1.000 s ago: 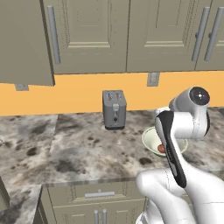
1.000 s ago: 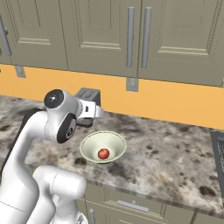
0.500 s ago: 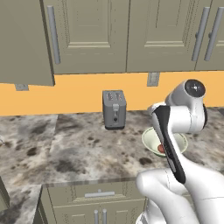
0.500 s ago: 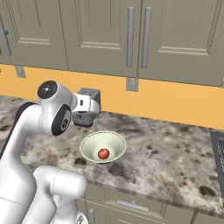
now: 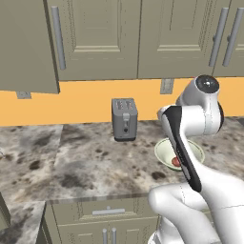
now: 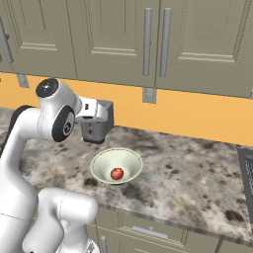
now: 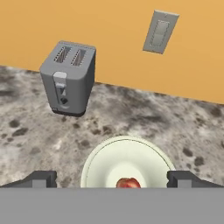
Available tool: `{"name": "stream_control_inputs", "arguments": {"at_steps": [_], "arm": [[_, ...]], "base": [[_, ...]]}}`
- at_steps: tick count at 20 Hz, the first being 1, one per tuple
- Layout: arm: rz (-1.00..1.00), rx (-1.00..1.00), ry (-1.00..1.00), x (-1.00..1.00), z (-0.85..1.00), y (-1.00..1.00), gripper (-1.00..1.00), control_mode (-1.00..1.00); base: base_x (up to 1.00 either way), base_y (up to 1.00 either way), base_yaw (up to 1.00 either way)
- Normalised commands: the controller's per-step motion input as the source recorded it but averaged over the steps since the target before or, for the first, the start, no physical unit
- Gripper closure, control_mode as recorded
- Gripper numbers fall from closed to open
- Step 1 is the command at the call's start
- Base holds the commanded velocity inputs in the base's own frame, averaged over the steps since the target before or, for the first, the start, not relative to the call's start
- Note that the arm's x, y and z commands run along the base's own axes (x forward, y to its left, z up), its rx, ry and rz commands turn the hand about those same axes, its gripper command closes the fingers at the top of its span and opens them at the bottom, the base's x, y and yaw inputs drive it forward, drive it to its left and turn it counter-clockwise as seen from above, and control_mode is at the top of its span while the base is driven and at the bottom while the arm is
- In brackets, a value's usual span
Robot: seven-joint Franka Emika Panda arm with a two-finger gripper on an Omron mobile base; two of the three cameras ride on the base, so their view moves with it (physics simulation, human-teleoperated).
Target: Open the cabinet. Pick the peach and peach from the cabinet and place them into the bowl. Then close the cabinet.
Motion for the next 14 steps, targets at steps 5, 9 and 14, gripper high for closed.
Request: {"name": "stream_control_inputs", "arguments": {"at_steps": [5,9,14], "arm": [[0.0,0.0,0.0,0.0,0.11,0.1,-1.0,-1.0],[0.0,0.0,0.0,0.0,0.01,0.03,-1.0,-1.0],[0.0,0.0,0.0,0.0,0.0,0.0,-1.0,-1.0]], "base": [[0.0,0.0,0.0],[0.0,0.0,0.0],[0.0,0.0,0.0]]}}
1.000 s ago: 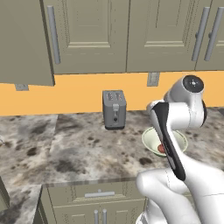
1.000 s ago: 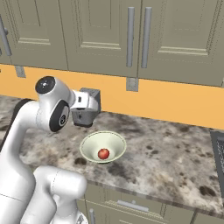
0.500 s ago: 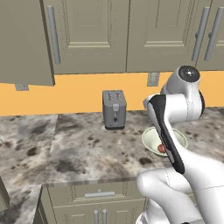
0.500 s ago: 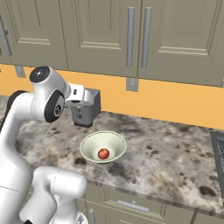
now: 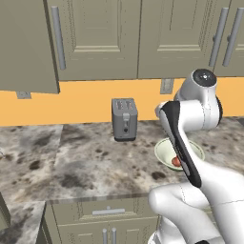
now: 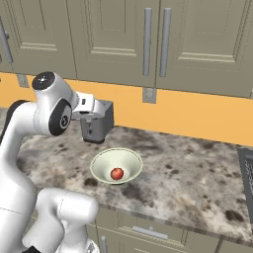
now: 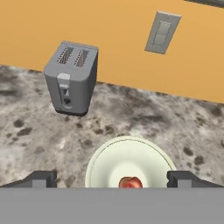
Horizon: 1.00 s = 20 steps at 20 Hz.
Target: Open the cabinet. Pick the peach and peach from the cabinet and place them into the bowl. Then close the cabinet.
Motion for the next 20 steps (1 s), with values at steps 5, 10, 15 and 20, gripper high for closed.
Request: {"name": "stream_control_inputs", "arguments": {"at_steps": [5,10,15,20], "arm": [[0.0,0.0,-0.01,-0.04,0.0,0.0,-1.0,-1.0],[0.05,0.0,0.0,-0.08,0.0,0.0,-1.0,-1.0],[0.14,0.0,-0.05,-0.19,0.0,0.0,-1.0,-1.0],[0.14,0.0,-0.04,-0.07,0.0,0.0,-1.0,-1.0]], "base": [[0.0,0.0,0.0],[0.0,0.0,0.0],[0.0,0.0,0.0],[0.0,0.0,0.0]]}}
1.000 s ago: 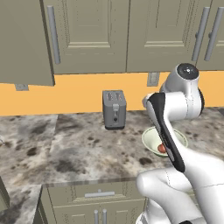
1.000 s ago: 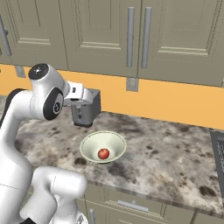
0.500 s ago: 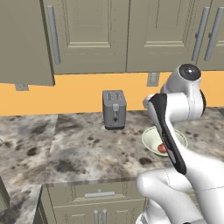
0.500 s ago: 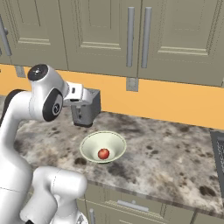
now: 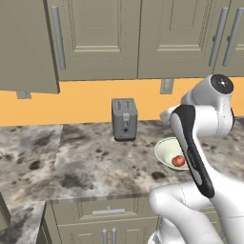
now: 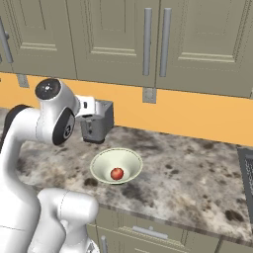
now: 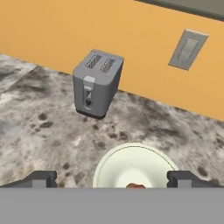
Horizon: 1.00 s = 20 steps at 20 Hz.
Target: Open the cabinet. Pick the peach and peach from the cabinet and place them into the bowl. Then close the cabinet.
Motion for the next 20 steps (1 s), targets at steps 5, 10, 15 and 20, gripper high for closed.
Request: {"name": "stream_control_inputs", "arguments": {"at_steps": [5,10,15,20], "arm": [[0.01,0.0,0.0,0.0,0.0,0.0,-1.0,-1.0],[0.0,0.0,0.0,0.0,0.0,0.0,-1.0,1.0],[0.0,0.0,0.0,0.0,0.0,0.0,-1.0,1.0],[0.0,0.0,0.0,0.0,0.0,0.0,-1.0,1.0]], "base": [[0.0,0.0,0.0],[-0.03,0.0,0.0],[-0.17,0.01,0.02],[-0.38,0.15,0.21]]}}
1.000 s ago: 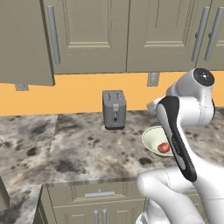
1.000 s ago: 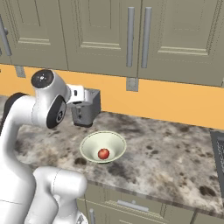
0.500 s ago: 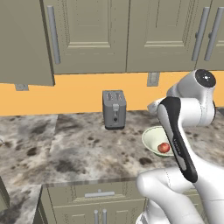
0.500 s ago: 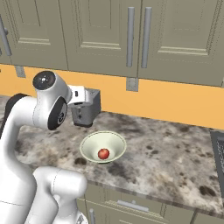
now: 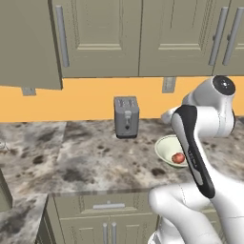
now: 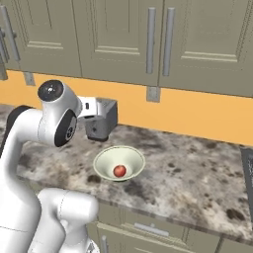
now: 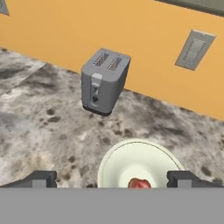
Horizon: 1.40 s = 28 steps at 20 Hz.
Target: Open the cabinet. Pick the peach and peach from the cabinet and place them into the bowl. Then close the cabinet.
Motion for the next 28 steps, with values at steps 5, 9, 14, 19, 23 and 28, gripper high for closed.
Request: {"name": "stream_control_inputs", "arguments": {"at_steps": [5,9,14,19,23,28], "arm": [[0.0,0.0,0.0,0.0,0.0,0.0,-1.0,1.0],[0.0,0.0,0.0,0.0,0.0,0.0,-1.0,1.0],[0.0,0.0,0.0,0.0,0.0,0.0,-1.0,1.0],[0.0,0.0,0.0,0.0,0.0,0.0,-1.0,1.0],[0.0,0.0,0.0,0.0,0.0,0.0,-1.0,1.0],[0.0,0.0,0.0,0.0,0.0,0.0,-1.0,1.0]], "base": [[-0.54,0.2,0.25],[-0.2,0.14,0.35],[-0.02,0.08,0.47],[-0.08,0.01,0.55],[-0.23,0.15,0.59],[-0.31,0.1,0.52]]}}
